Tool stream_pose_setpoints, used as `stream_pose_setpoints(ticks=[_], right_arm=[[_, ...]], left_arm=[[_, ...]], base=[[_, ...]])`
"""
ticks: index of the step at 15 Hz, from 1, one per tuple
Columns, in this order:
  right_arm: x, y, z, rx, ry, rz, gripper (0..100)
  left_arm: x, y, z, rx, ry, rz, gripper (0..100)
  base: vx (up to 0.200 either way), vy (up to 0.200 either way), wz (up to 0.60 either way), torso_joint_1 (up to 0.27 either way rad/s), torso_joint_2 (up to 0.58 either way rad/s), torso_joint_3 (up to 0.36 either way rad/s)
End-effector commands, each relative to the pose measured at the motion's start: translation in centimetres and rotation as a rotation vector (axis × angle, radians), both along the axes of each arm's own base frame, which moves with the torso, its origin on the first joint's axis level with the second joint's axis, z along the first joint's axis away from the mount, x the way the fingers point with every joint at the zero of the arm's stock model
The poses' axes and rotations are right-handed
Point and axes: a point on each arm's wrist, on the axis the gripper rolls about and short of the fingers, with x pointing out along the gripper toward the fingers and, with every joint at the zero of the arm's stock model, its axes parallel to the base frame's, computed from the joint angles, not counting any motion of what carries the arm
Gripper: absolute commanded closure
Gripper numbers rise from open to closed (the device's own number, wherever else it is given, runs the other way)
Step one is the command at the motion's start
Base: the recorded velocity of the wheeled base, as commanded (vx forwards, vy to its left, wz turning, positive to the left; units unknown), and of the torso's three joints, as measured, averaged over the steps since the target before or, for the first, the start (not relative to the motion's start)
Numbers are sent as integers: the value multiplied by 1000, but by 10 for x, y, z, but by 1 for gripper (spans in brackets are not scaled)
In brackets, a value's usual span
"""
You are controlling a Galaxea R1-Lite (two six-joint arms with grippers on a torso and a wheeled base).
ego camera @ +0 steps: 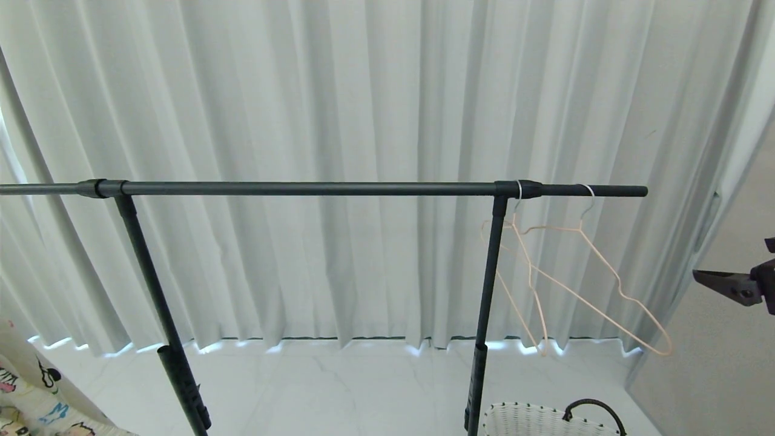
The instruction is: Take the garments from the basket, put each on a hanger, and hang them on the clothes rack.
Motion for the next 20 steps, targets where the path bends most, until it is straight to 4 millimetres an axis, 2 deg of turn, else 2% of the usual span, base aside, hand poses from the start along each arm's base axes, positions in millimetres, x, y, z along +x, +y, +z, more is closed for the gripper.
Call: stream_pose_setpoints(ticks=[1,3,6,7,8,9,12,14,16,17,20], right_arm=[[10,-2,-7,2,41,-14,0],[25,-1,-13,8,83,0,0],[59,-9,-28,56,171,31,0],[61,-10,-29,58,175,32,0],[84,-14,-40,78,226,53,0],[98,-15,-46,81,252,66,0],[136,-16,-70,119,324,140,0],[158,-25,-88,82,345,203,0],[170,-33,-101,62,348,253,0],[179,-34,-117,47,366,275,0],[197,-41,-135,56,348,262,0]], left_arm=[[-2,1,3,-5,-31,-3,100],[-6,3,10,29,-88,2,100],[-8,3,13,50,-113,1,100],[-7,3,13,50,-113,1,100],[-7,3,12,48,-117,2,100],[-8,3,10,46,-113,1,100],[-10,3,5,40,-102,-18,100],[-9,3,2,31,-90,-43,100],[-9,2,0,34,-79,-48,100],[-8,2,-5,40,-64,-48,100],[-7,2,-5,44,-57,-49,100]], base=[[0,0,0,0,0,0],[0,0,0,0,0,0],[0,0,0,0,0,0],[0,0,0,0,0,0],[0,0,0,0,0,0],[0,0,0,0,0,0],[0,0,0,0,0,0],[0,0,0,0,0,0],[0,0,0,0,0,0],[0,0,0,0,0,0],[0,0,0,0,0,0]])
